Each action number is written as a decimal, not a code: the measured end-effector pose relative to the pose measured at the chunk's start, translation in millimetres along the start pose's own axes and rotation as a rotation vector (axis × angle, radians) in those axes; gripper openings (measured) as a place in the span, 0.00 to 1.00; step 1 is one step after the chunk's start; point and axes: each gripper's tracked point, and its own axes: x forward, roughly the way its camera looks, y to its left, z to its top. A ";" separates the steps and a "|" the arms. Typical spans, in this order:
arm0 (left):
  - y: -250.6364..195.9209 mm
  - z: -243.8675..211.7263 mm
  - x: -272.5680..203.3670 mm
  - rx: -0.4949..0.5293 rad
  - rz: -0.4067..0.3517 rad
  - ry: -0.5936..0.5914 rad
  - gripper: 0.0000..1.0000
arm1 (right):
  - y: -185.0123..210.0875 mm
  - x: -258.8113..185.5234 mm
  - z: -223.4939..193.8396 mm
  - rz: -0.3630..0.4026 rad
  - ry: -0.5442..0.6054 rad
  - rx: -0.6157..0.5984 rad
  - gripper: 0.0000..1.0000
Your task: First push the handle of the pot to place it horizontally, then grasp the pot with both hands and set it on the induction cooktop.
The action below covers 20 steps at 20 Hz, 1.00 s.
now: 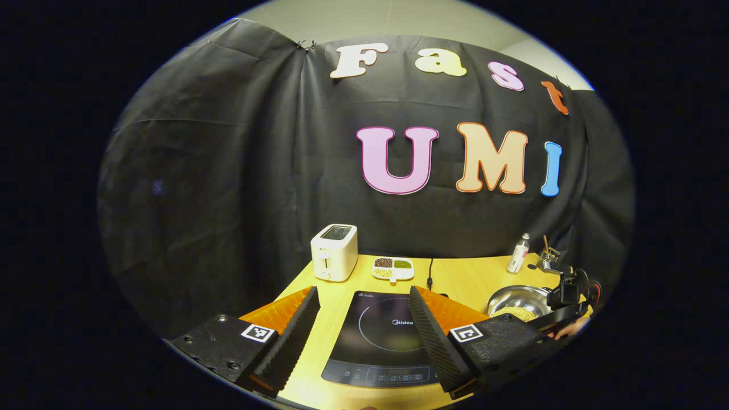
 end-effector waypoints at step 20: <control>12.2 -18.1 -6.7 -0.019 0.044 0.044 0.96 | 62.1 30.7 47.7 0.044 -0.024 0.135 0.02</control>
